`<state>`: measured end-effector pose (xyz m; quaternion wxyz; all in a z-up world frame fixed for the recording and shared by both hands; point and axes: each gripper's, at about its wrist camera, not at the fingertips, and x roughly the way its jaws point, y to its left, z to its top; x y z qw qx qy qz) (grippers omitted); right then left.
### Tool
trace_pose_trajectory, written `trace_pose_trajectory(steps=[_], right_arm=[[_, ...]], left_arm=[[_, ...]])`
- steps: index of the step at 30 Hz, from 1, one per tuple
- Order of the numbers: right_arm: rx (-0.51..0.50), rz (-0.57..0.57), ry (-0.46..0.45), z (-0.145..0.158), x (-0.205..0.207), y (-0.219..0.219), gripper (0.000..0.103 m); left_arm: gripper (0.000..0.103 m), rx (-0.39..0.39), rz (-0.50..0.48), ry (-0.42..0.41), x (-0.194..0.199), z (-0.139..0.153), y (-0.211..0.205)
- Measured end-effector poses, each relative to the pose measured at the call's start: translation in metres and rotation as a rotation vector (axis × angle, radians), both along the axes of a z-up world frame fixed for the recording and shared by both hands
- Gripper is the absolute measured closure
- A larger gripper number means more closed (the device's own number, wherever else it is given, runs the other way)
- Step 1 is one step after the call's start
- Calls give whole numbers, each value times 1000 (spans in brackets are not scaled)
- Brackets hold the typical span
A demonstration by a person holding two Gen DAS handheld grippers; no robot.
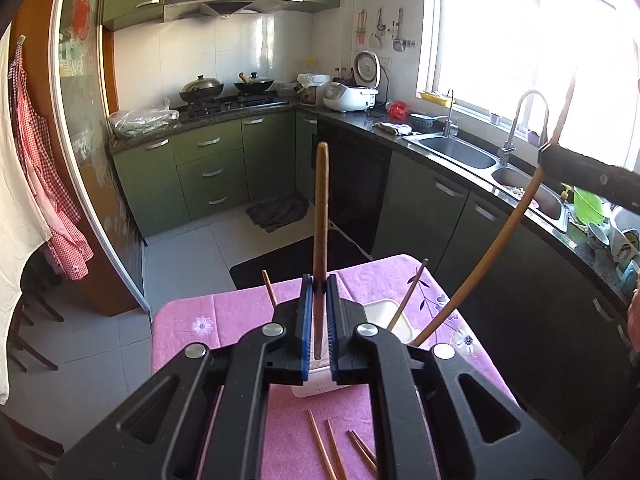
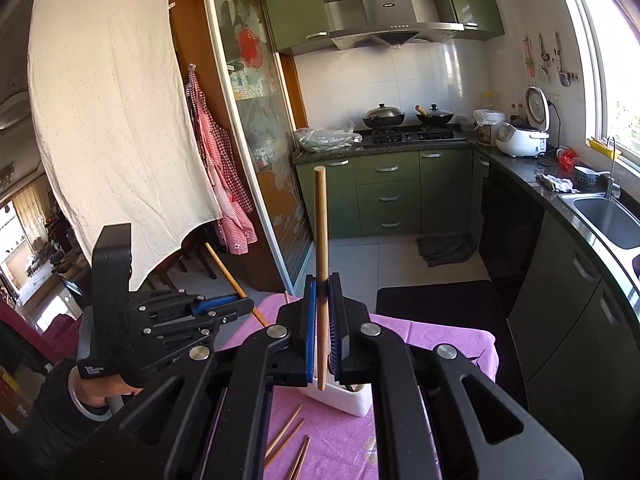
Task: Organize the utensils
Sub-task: 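Carry the held chopsticks up to the white caddy and drop them in with both grippers, then lower both grippers to the table and grasp a wooden chopstick with each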
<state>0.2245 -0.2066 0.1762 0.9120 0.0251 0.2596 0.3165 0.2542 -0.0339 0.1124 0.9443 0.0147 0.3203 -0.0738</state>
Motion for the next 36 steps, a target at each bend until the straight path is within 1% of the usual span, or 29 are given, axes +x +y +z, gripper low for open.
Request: trace_pose_trajectory(steps=[5, 10, 11, 12, 15, 20, 22, 24, 26, 29, 31, 36], right_arm=[[-17, -25, 21, -15, 32, 10, 96], [-32, -33, 59, -40, 56, 23, 96], [-37, -34, 65, -45, 60, 26, 96], [-42, -33, 69, -50, 63, 28, 96], [-64, -29, 79, -63, 70, 35, 96], [-102, -26, 104, -87, 74, 44, 96], [-116, -25, 118, -98, 75, 48, 96], [-126, -22, 128, -106, 76, 50, 96], [-134, -16, 136, -111, 75, 51, 96], [-134, -9, 137, -113, 69, 52, 95], [-132, -10, 128, -108, 63, 50, 94], [-120, 14, 101, -94, 29, 37, 94]], left_arm=[[96, 16, 15, 52, 17, -28, 1], [95, 22, 15, 115, 25, -50, 3], [94, 23, 14, 121, 23, -52, 4], [90, 25, 13, 124, 22, -52, 4], [84, 24, 8, 119, 12, -49, 7], [82, 11, -16, 123, -13, -43, 9], [77, 4, -25, 138, -25, -45, 10], [76, -10, -35, 164, -36, -48, 13], [76, -7, -46, 190, -44, -52, 13], [76, 9, -59, 208, -56, -58, 10], [76, 9, -69, 222, -63, -61, 9], [76, 16, -72, 255, -72, -76, 5]])
